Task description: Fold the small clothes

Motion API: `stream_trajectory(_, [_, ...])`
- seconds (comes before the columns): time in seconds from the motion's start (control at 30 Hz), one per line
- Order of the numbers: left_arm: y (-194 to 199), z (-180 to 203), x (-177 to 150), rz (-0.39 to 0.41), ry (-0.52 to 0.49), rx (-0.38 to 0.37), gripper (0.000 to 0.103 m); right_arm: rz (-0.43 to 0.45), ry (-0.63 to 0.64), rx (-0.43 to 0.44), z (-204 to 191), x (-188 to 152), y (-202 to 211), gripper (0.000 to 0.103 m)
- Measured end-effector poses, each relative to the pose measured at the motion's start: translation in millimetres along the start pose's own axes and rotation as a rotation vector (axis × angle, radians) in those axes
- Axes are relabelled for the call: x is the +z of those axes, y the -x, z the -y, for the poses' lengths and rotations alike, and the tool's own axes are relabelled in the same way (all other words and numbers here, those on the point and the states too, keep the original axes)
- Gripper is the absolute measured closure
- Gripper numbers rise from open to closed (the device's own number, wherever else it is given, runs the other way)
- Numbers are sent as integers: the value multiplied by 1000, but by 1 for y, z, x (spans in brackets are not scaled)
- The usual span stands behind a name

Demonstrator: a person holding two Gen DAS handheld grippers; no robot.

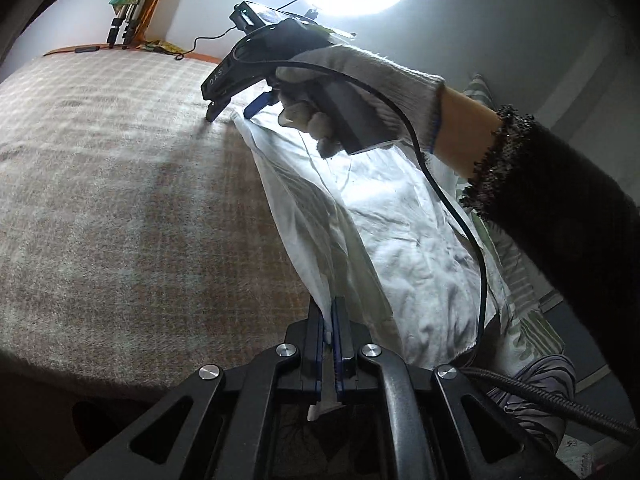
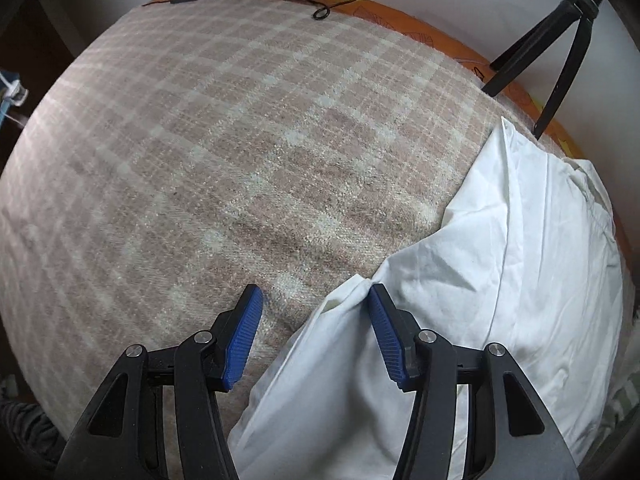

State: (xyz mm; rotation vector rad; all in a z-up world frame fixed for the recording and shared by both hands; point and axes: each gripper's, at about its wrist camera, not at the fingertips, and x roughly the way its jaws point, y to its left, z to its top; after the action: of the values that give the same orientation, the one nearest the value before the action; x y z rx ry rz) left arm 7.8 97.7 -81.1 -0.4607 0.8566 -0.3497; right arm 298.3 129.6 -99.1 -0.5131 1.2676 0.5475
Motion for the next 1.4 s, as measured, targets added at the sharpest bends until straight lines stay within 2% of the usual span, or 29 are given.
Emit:
stream_trajectory(0.03, [0, 1, 0, 2, -5, 4, 103, 8, 3, -5, -1, 0, 0, 58])
stream_trajectory(0.13, [0, 2, -1, 2, -14, 13, 103, 37, -2, -63, 3, 0, 3, 97])
stream_trajectory(0.3, [-3, 9, -1, -4, -40, 23, 103, 88, -69, 52, 25, -9, 10, 99])
stream_trajectory(0.5, [-4, 28, 3, 4, -97, 30, 103, 210, -203, 209, 65, -31, 32, 100])
stream_trajectory(0.7, [-12, 55, 6, 1, -162, 17, 103, 306, -296, 289, 111, -49, 50, 100])
stream_trajectory(0.93, [-33, 86, 6, -42, -227, -10, 103, 378, -379, 306, 165, -75, 61, 100])
stream_trajectory(1.3, [-79, 118, -4, -140, -295, -19, 103, 367, -495, 258, 223, -123, 41, 100])
stream_trajectory(1.37, [-86, 121, -7, -172, -294, -40, 100, 360, -503, 250, 231, -127, 38, 100])
stream_trajectory(1.4, [-89, 124, -9, -180, -301, -40, 95, 357, -505, 242, 233, -127, 36, 100])
